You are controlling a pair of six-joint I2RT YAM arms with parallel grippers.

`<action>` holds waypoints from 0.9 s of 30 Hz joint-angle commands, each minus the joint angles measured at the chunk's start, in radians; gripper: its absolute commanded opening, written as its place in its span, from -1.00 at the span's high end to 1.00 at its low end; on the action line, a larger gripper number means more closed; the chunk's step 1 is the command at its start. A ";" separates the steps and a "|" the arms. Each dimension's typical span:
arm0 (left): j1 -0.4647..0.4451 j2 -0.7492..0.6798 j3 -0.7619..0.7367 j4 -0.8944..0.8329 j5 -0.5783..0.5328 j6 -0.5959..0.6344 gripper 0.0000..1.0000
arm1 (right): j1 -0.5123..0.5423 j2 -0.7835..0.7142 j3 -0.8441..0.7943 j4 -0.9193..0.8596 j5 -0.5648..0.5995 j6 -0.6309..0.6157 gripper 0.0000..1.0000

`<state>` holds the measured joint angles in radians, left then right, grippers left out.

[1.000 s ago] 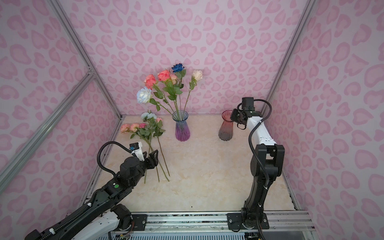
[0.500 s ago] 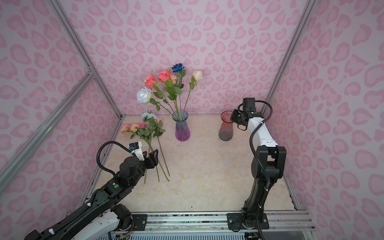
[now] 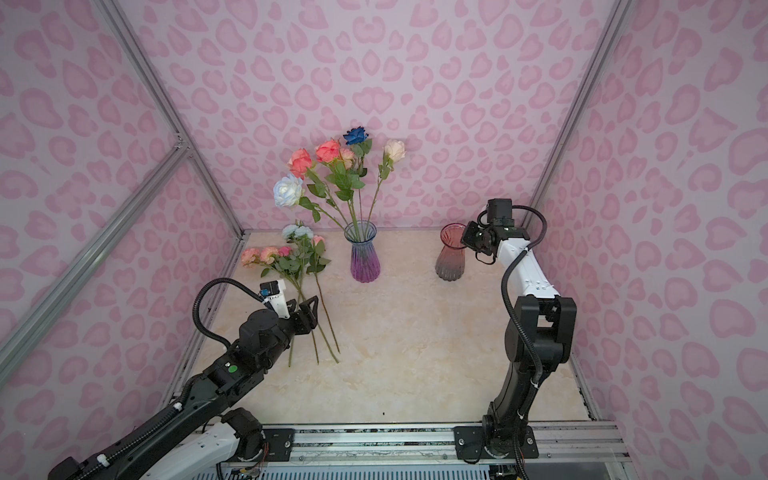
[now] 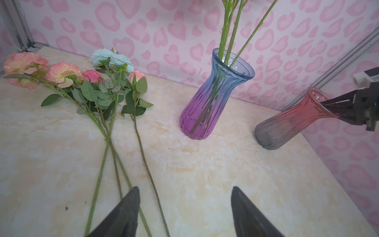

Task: Arrange the flowers into the vase
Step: 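Close the right gripper on the rim of the red vase, then drag the red vase toward the blue-purple vase with the right gripper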

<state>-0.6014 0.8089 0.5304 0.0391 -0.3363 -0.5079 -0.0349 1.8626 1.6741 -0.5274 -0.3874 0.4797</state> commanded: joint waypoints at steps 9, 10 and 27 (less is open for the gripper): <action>0.002 0.005 0.017 0.000 0.013 -0.015 -0.42 | 0.017 -0.033 -0.017 0.089 -0.075 0.036 1.00; 0.002 0.006 0.016 0.001 0.014 -0.017 -0.42 | 0.019 -0.031 -0.019 0.087 -0.074 0.036 1.00; 0.002 -0.071 0.026 -0.050 -0.008 -0.018 -0.42 | 0.137 -0.164 -0.084 0.028 -0.035 0.014 1.00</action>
<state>-0.6014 0.7528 0.5434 -0.0051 -0.3248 -0.5220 0.0853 1.7264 1.6035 -0.5537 -0.4076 0.5041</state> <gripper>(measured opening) 0.709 0.112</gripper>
